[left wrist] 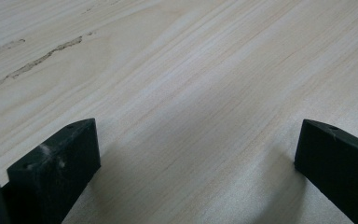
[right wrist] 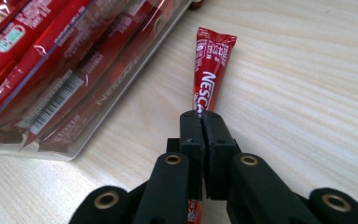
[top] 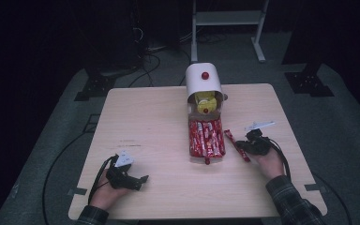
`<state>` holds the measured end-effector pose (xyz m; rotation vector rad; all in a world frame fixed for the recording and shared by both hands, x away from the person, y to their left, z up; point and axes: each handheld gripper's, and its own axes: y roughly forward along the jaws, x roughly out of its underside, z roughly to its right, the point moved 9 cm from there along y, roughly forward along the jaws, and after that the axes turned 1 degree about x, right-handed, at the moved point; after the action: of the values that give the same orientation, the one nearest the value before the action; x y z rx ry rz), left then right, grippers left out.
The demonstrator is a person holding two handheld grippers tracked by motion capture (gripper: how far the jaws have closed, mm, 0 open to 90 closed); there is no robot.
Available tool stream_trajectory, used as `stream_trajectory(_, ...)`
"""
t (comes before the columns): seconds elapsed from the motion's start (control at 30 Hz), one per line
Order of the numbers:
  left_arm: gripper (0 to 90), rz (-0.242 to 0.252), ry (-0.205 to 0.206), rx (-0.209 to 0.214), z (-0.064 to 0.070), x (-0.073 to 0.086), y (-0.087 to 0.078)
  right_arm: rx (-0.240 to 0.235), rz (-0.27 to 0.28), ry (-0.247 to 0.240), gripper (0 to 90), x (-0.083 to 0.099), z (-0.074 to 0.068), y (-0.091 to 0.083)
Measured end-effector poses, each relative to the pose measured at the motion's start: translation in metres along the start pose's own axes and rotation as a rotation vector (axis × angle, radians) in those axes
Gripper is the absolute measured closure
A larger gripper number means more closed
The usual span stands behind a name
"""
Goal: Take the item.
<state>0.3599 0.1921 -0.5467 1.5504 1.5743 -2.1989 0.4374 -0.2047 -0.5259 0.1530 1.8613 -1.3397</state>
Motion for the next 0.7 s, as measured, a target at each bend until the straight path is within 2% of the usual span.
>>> stream_trajectory(0.3, 0.0, 0.000, 0.000, 0.000, 0.0000, 0.0000, 0.0000, -0.005, -0.004, 0.012, 83.9, 0.0010, -0.0009, 0.0017)
stream_trajectory(0.4, 0.0, 0.000, 0.000, 0.000, 0.0000, 0.0000, 0.0000, -0.015, 0.006, 0.020, 75.3, 0.0001, -0.0014, 0.0008)
stream_trajectory(0.43, 0.0, 0.000, 0.000, 0.000, 0.0000, 0.0000, 0.0000, -0.014, 0.008, 0.018, 68.6, 0.0003, -0.0018, 0.0005)
stream_trajectory(0.47, 0.0, 0.000, 0.000, 0.000, 0.0000, 0.0000, 0.0000, -0.014, 0.008, 0.018, 68.6, 0.0003, -0.0018, 0.0005)
stream_trajectory(0.5, 0.0, 0.000, 0.000, 0.000, 0.0000, 0.0000, 0.0000, -0.016, 0.010, 0.016, 64.5, 0.0003, -0.0020, 0.0005)
stream_trajectory(0.67, 0.0, 0.000, 0.000, 0.000, 0.0000, 0.0000, 0.0000, 0.009, 0.018, 0.007, 46.9, 0.0003, 0.0000, -0.0015)
stream_trajectory(0.7, 0.0, 0.000, 0.000, 0.000, 0.0000, 0.0000, 0.0000, 0.026, 0.019, 0.006, 40.1, 0.0006, 0.0012, -0.0032)
